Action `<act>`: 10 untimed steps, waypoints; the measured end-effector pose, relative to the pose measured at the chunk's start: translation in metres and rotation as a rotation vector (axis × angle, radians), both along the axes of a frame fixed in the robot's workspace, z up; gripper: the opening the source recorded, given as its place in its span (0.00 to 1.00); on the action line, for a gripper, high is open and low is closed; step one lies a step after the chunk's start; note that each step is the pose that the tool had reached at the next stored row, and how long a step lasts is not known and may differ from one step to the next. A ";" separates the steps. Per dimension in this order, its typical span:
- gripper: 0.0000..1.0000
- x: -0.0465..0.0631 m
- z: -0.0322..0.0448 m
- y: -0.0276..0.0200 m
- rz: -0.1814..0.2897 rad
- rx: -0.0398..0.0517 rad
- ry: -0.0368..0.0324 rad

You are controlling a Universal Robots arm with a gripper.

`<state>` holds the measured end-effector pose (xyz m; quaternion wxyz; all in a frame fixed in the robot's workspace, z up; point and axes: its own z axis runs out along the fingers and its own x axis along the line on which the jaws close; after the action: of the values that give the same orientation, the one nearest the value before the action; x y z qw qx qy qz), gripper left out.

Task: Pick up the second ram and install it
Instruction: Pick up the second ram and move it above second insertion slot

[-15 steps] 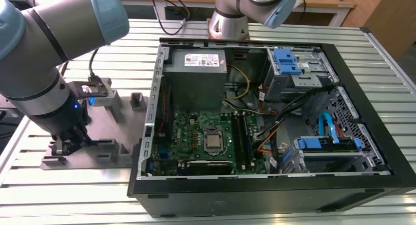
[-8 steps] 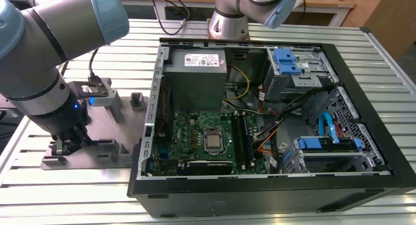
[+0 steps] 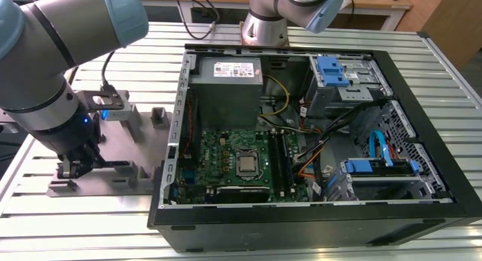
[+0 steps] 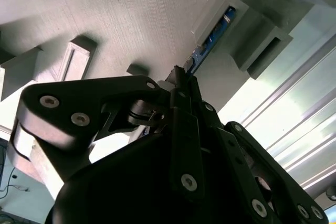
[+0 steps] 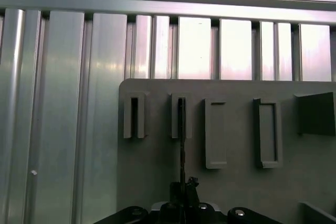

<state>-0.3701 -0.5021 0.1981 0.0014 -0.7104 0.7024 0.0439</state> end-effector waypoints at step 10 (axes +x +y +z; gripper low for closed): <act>0.11 0.000 0.0062 0.0000 0.000 0.0000 -0.0001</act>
<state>-0.3701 -0.5020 0.2042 0.0014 -0.7104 0.7024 0.0438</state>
